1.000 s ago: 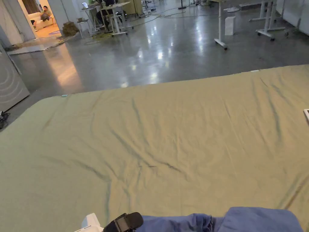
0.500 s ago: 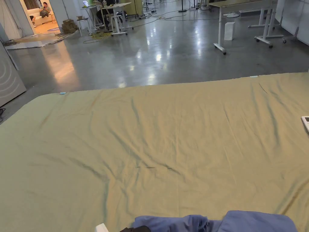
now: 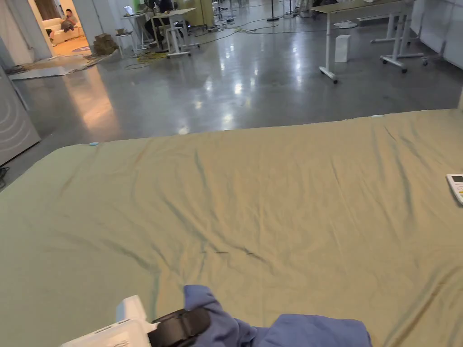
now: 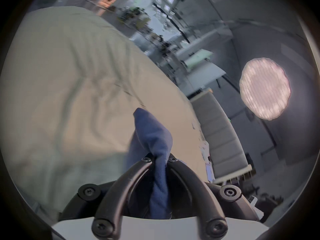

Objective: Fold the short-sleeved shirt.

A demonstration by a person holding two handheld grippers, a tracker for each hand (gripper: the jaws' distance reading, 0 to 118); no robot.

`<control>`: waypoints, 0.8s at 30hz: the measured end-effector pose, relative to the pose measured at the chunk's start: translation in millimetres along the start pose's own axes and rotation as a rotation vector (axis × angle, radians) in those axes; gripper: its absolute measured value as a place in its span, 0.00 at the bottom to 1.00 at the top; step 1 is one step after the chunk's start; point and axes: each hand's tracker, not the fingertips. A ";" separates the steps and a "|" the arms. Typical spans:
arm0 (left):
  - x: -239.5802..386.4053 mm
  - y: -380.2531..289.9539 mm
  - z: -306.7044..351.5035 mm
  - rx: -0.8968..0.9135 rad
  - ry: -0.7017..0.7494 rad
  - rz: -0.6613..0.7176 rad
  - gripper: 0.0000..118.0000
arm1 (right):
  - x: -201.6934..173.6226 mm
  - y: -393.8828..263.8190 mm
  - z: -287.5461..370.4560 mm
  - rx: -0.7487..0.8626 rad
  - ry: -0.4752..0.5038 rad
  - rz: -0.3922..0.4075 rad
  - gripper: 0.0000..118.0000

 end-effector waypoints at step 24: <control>79.4 -114.2 -194.2 -0.318 -0.050 0.043 0.07 | 39.3 -29.1 30.6 -0.026 -0.126 -0.094 0.00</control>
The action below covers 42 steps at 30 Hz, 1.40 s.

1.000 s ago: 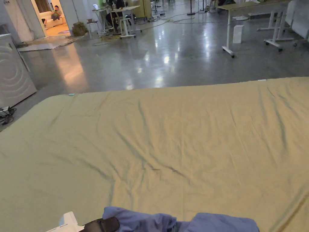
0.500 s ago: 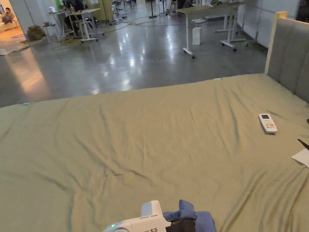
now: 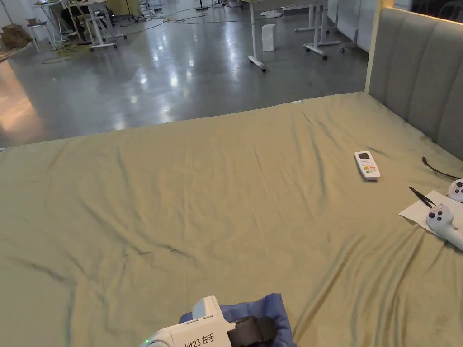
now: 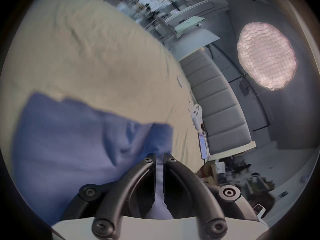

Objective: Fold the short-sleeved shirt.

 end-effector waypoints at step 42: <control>-118.6 22.1 124.0 0.093 -0.156 0.174 0.98 | -61.1 26.4 -266.3 -0.488 0.293 -0.132 0.00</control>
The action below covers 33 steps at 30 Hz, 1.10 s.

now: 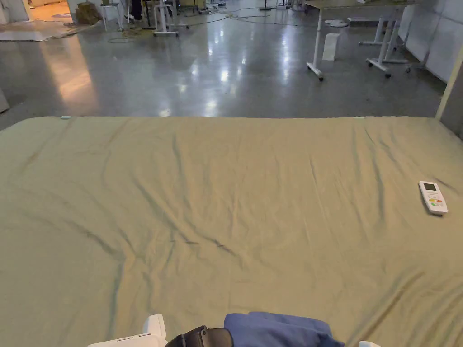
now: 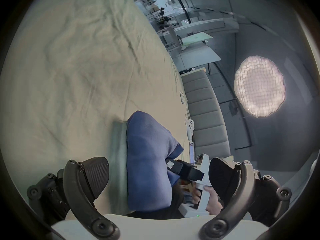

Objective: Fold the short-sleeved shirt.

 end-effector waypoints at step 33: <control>54.0 30.6 39.6 -0.079 0.221 -0.303 0.26 | -51.8 -25.8 91.0 0.276 0.054 0.025 0.00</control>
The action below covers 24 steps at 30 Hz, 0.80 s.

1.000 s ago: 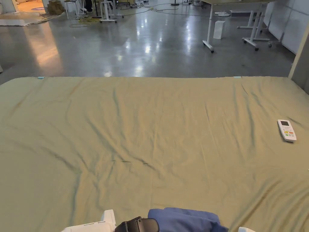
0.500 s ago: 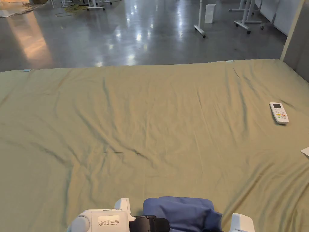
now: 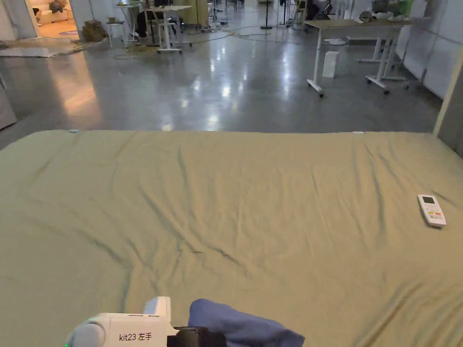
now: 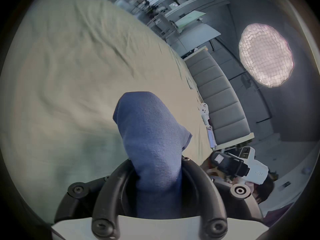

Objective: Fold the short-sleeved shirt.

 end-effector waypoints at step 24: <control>-242.8 68.9 246.0 0.215 0.634 0.345 0.31 | -4.0 -43.5 -16.1 -0.219 -0.124 0.057 0.00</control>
